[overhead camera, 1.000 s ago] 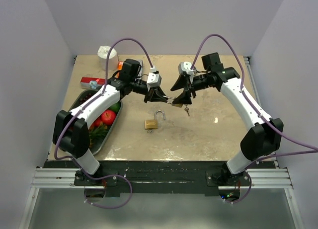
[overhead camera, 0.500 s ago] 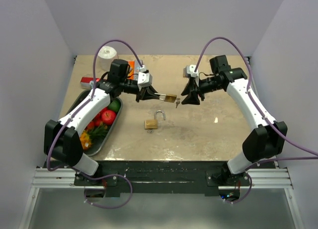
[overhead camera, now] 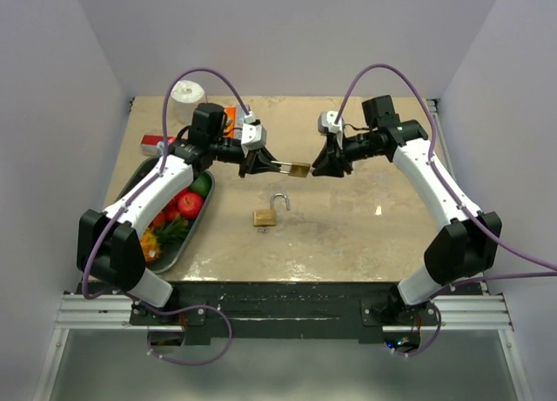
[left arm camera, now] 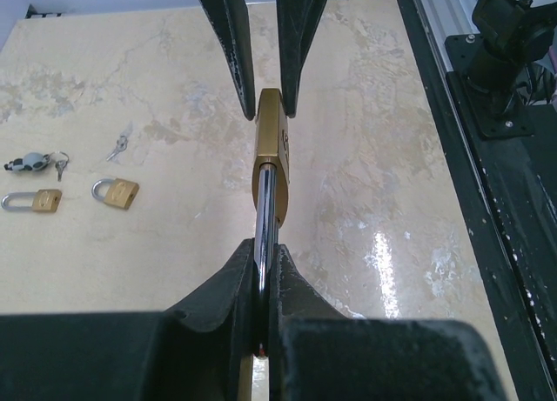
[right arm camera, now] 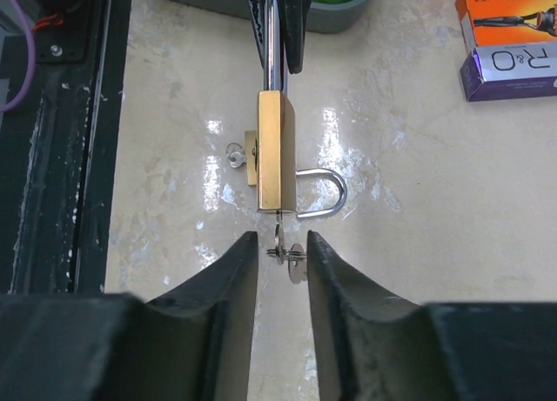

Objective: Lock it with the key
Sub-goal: Lock the lock, then place the key at the center of the board.

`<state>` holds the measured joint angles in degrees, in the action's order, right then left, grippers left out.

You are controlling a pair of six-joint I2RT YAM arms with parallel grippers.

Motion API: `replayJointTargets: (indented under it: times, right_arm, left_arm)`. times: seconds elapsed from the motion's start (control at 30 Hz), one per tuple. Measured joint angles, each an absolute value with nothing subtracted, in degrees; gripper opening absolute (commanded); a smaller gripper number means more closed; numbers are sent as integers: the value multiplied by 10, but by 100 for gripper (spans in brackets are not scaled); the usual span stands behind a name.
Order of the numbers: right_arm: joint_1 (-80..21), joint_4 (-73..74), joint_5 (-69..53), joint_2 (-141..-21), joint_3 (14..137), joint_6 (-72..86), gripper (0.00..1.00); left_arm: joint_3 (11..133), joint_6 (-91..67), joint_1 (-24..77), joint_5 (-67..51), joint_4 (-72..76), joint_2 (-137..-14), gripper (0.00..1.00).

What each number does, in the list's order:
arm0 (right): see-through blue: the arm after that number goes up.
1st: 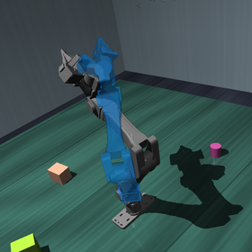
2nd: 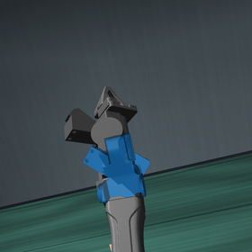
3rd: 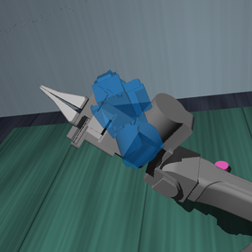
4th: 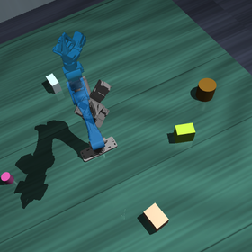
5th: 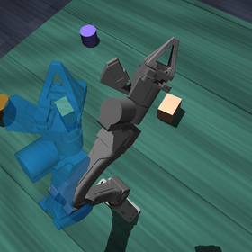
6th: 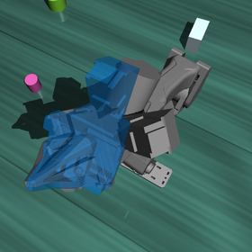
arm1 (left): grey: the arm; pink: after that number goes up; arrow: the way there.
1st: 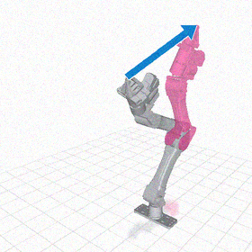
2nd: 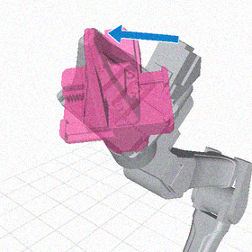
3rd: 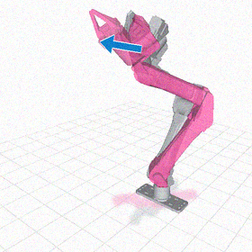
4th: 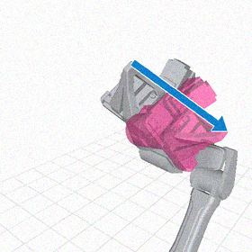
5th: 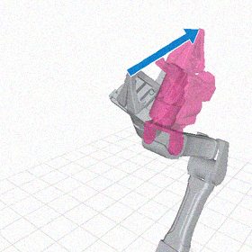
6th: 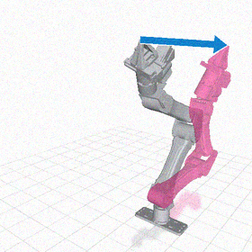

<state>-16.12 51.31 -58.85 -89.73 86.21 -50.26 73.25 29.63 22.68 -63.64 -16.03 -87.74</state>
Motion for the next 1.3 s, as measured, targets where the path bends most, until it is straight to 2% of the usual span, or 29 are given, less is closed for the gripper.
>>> replayJointTargets:
  times: [0.07,0.13,0.5,0.77,0.97,1.3]
  right_arm:
    - [-163,512,-583,-898,861,-502,15]
    - [-164,514,-580,-900,861,-507,0]
    - [-146,536,-580,-909,861,-520,0]
    - [-13,594,-556,-929,838,-543,0]
    - [51,532,-487,-987,791,-424,0]
    - [55,382,-392,-1061,754,-226,0]
  left_arm:
    - [733,295,227,-636,-158,-877,0]
    - [733,295,227,-636,-157,-877,0]
    - [728,312,229,-619,-170,-877,0]
    - [728,358,197,-607,-203,-892,0]
    - [728,367,192,-596,-209,-922,0]
    - [724,350,192,-580,-188,-925,0]
